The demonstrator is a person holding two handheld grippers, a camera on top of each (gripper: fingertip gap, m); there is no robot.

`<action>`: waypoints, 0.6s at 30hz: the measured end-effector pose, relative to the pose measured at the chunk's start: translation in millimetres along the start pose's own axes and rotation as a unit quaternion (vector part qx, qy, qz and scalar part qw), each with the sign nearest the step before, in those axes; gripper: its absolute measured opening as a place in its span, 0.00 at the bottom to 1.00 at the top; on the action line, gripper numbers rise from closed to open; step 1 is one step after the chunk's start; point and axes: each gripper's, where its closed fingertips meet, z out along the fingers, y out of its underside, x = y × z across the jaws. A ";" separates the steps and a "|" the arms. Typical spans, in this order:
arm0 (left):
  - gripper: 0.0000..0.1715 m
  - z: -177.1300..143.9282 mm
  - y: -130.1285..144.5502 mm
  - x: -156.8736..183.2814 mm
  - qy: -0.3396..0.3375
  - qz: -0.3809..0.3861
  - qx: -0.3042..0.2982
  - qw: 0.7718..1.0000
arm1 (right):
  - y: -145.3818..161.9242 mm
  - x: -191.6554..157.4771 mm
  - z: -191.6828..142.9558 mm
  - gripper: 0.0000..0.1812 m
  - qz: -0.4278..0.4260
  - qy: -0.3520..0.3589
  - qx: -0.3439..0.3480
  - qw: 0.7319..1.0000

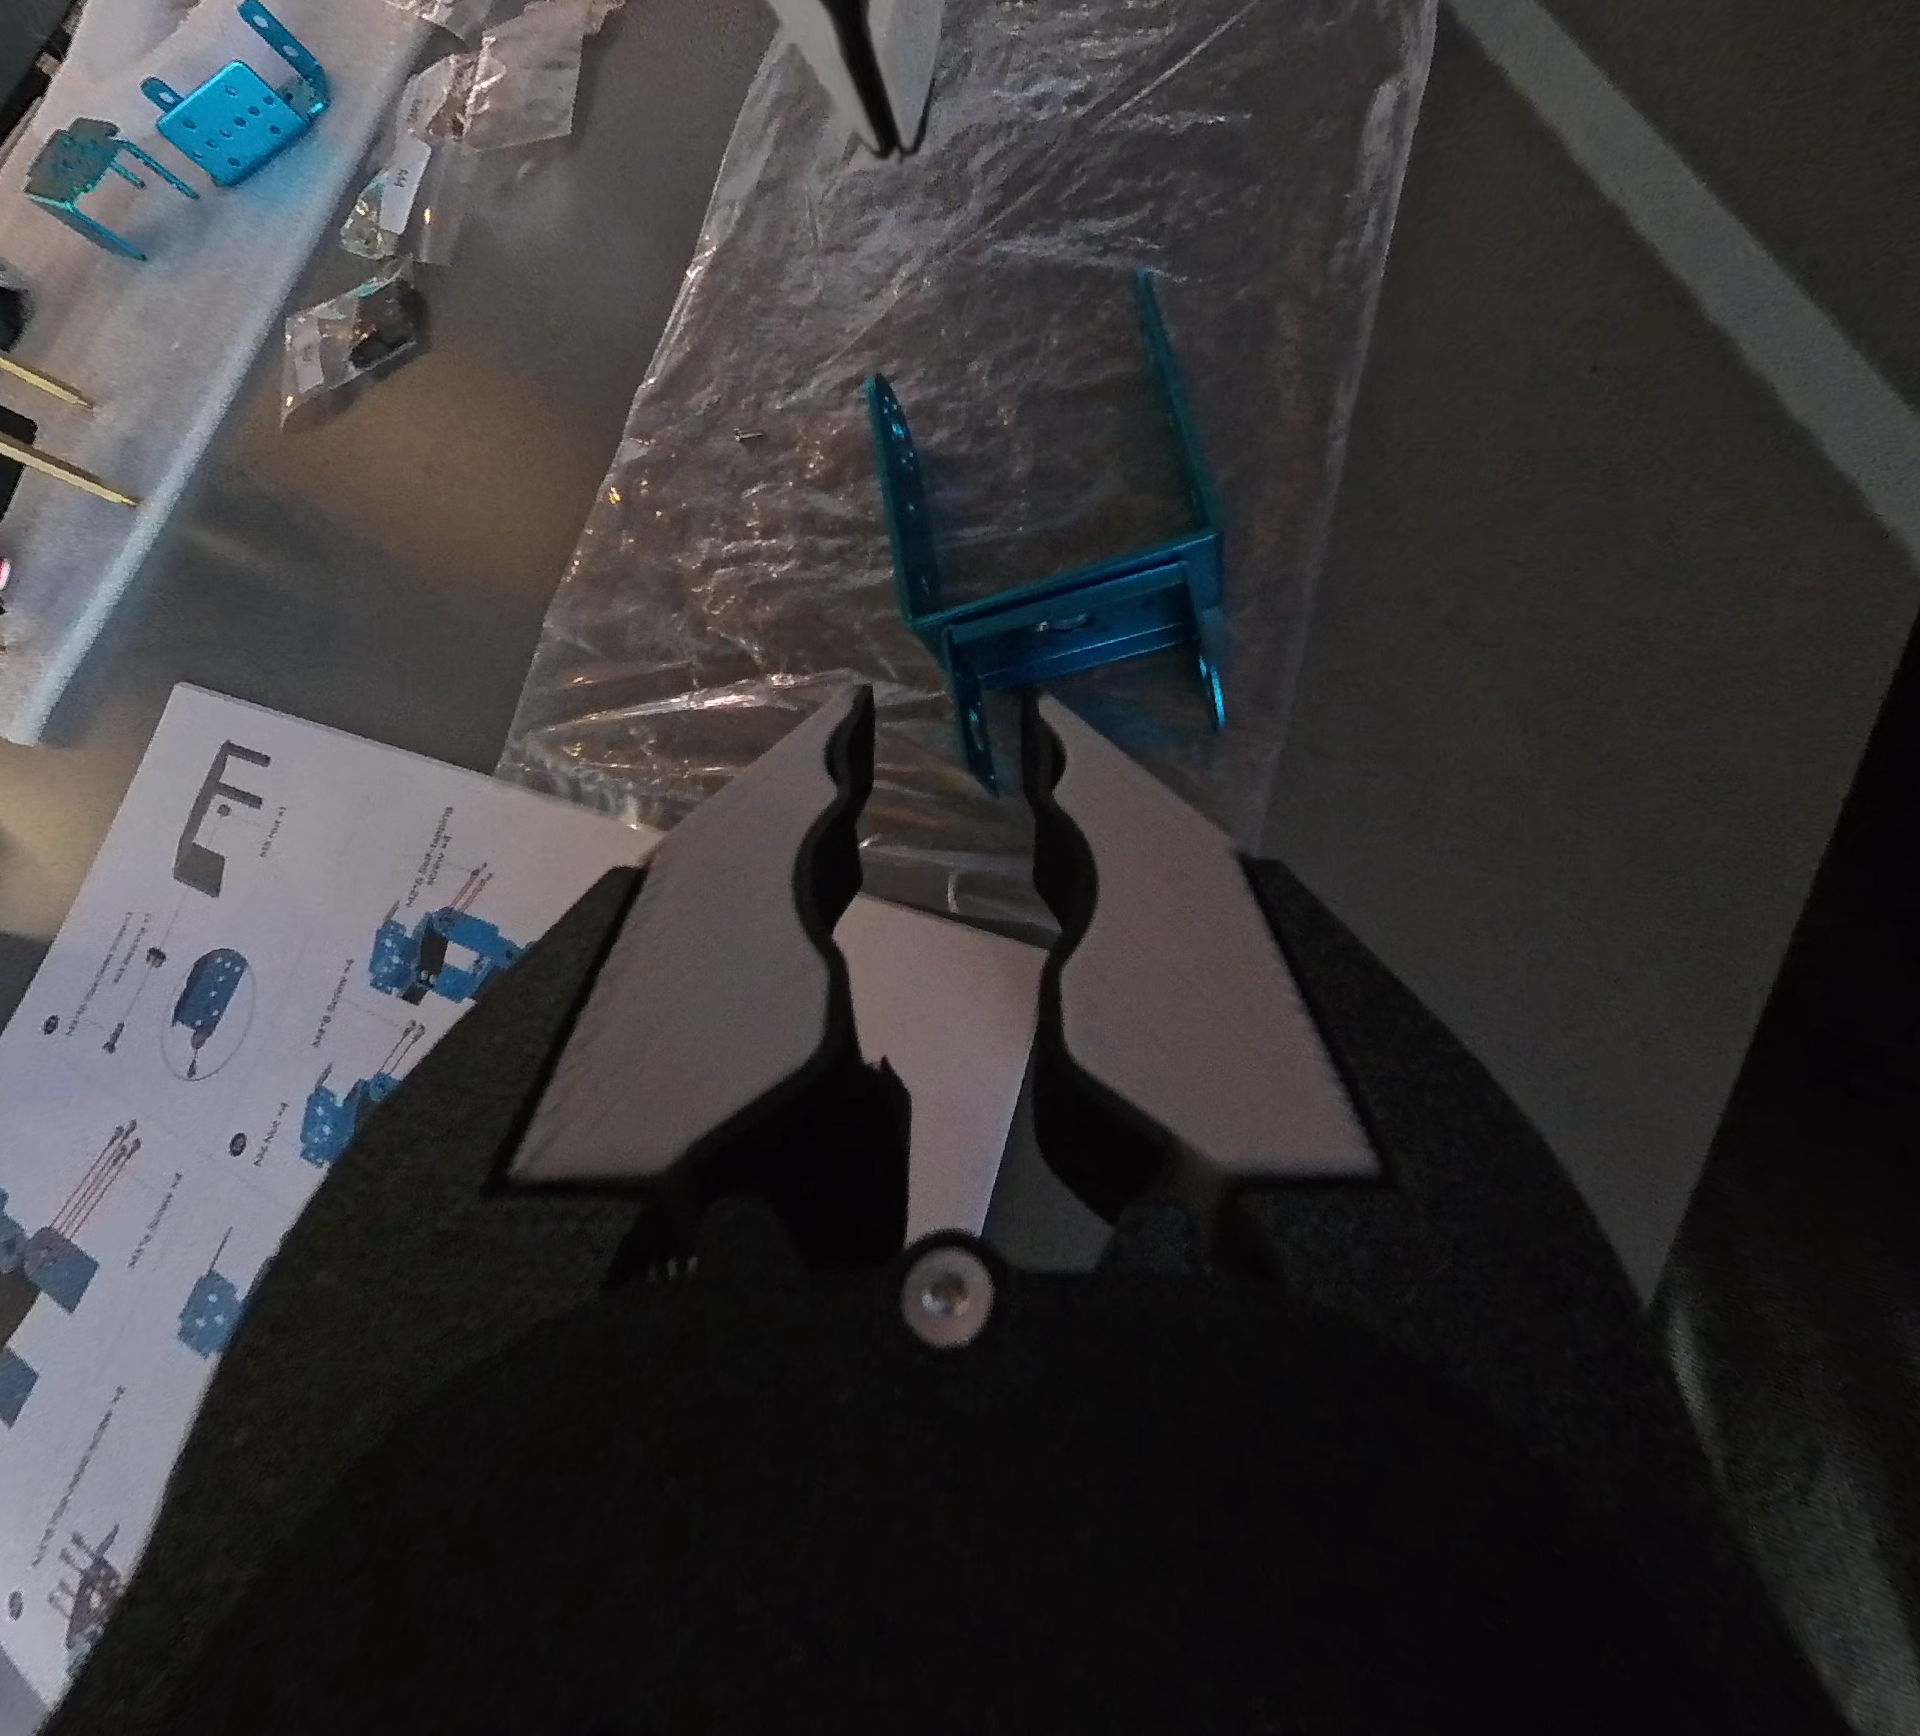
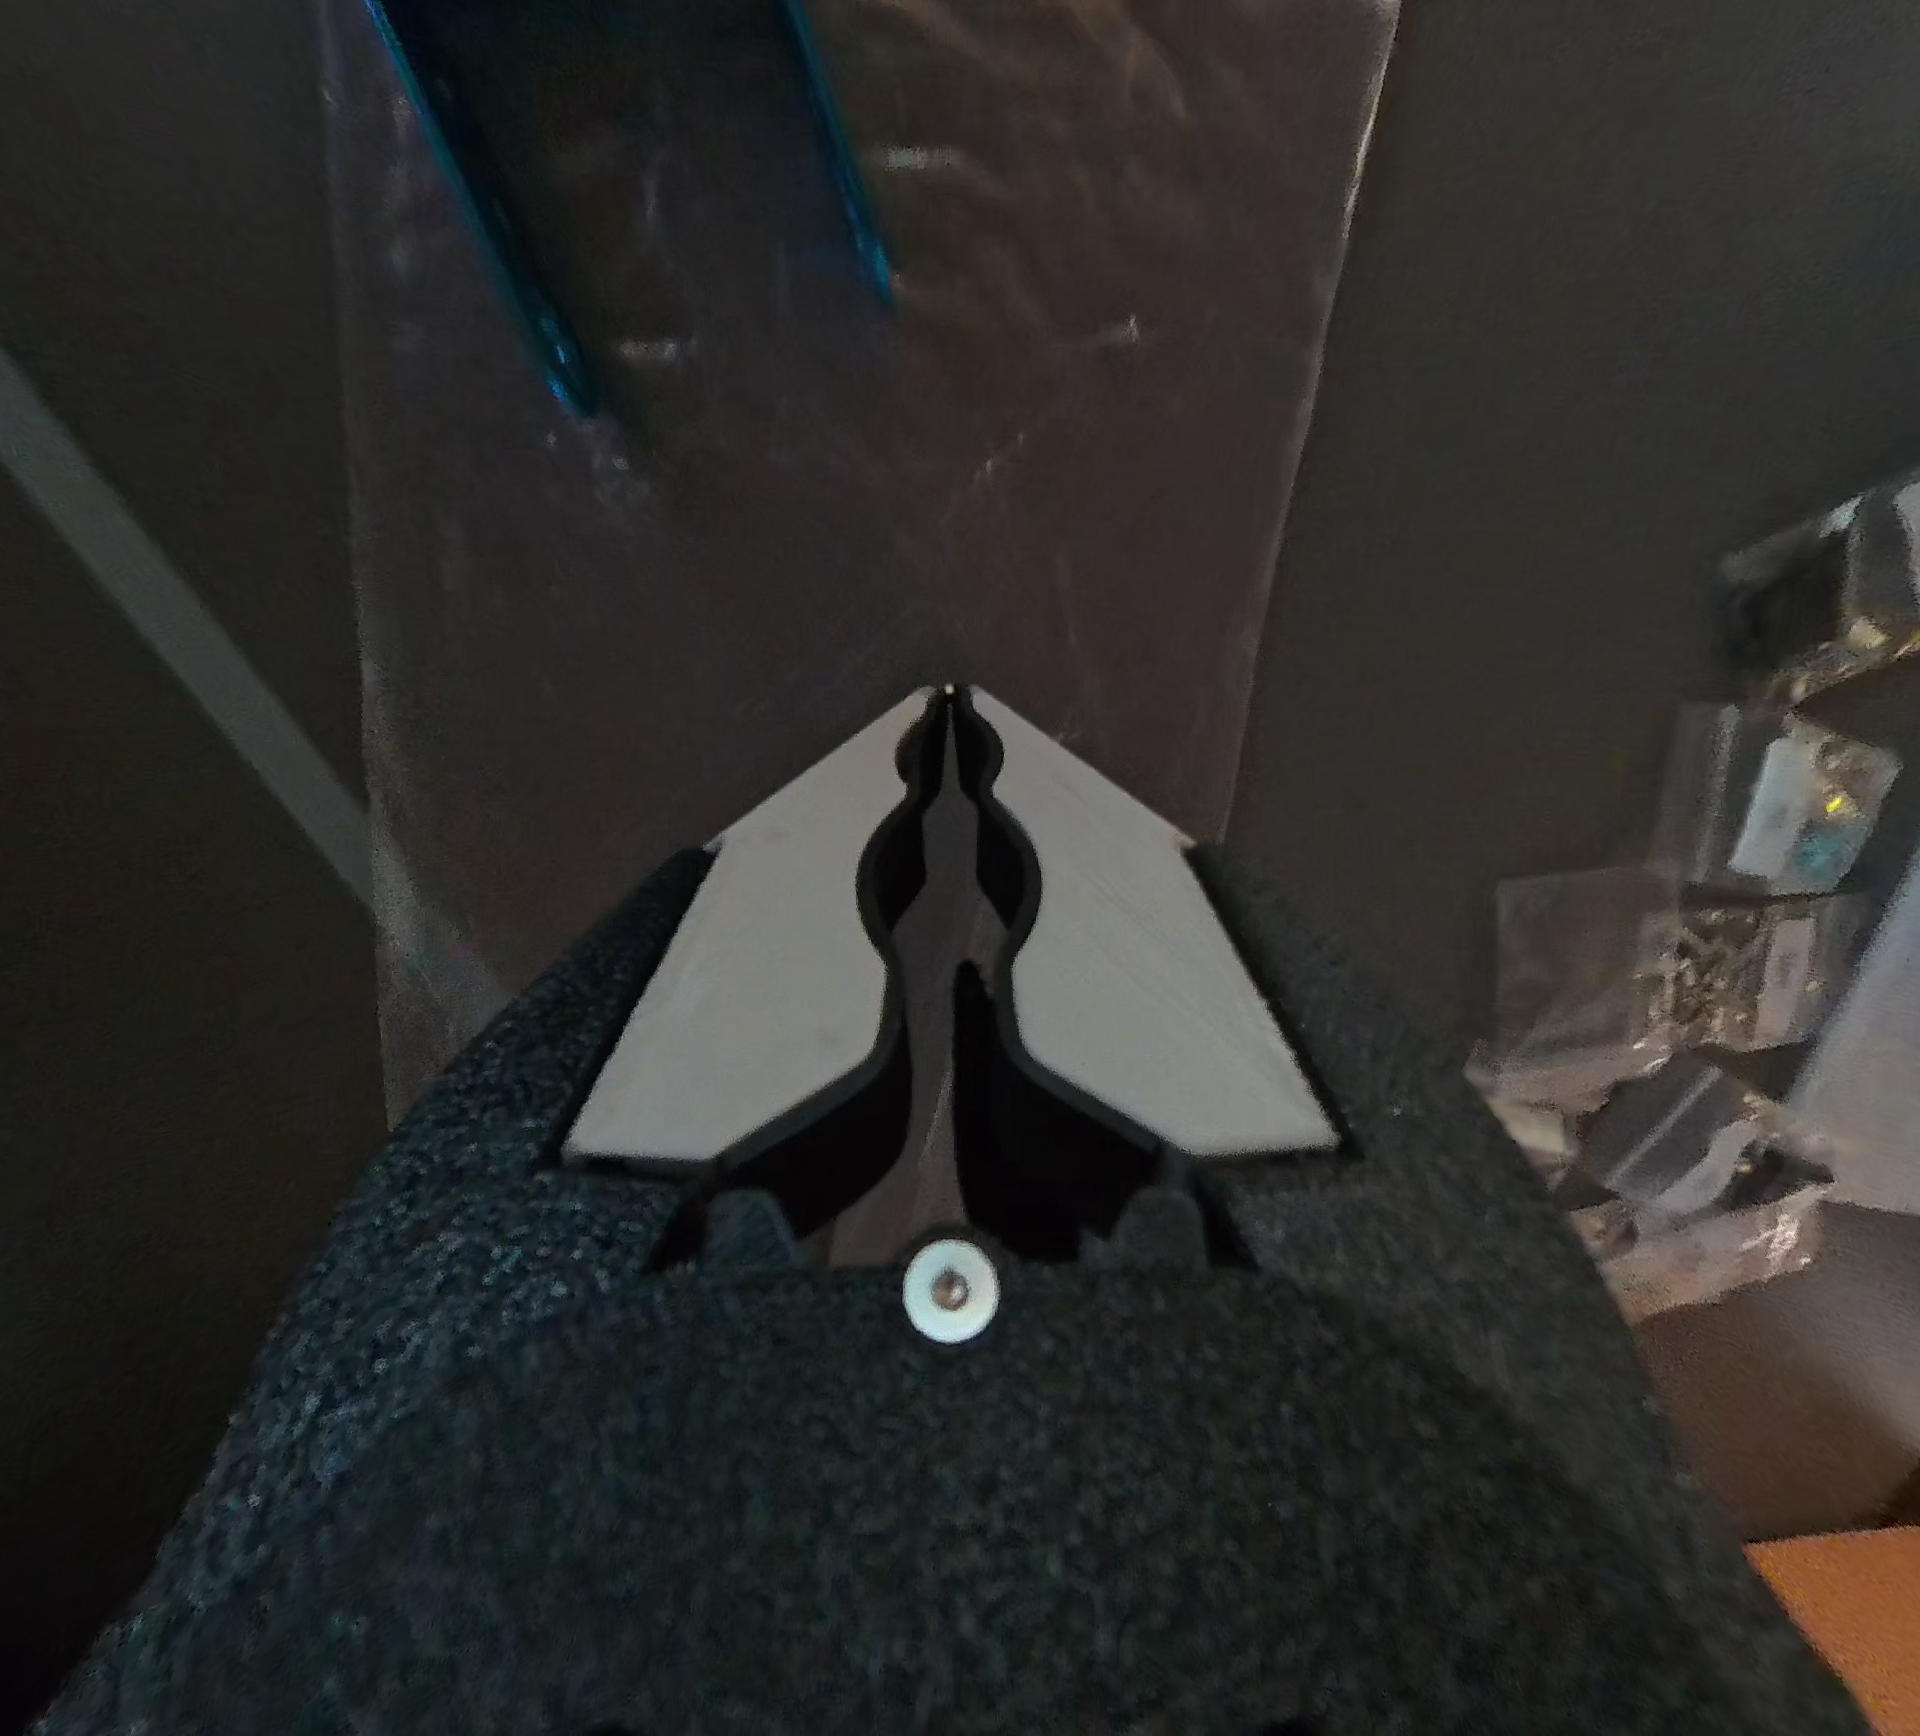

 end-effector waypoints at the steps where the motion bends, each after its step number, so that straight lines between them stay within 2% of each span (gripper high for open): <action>1: 0.16 0.1 0.2 0.0 0.000 0.001 0.000 1.000 | 5.7 -1.9 2.0 0.01 0.000 0.000 0.000 1.000; 9: 0.16 1.0 0.7 -0.3 -0.001 0.000 -0.003 1.000 | 15.8 -6.3 4.4 0.01 -0.027 0.027 -0.010 0.999; 18: 0.16 0.5 1.2 -0.2 -0.002 0.001 -0.003 1.000 | 16.1 -9.4 1.8 0.03 -0.009 0.008 -0.008 1.000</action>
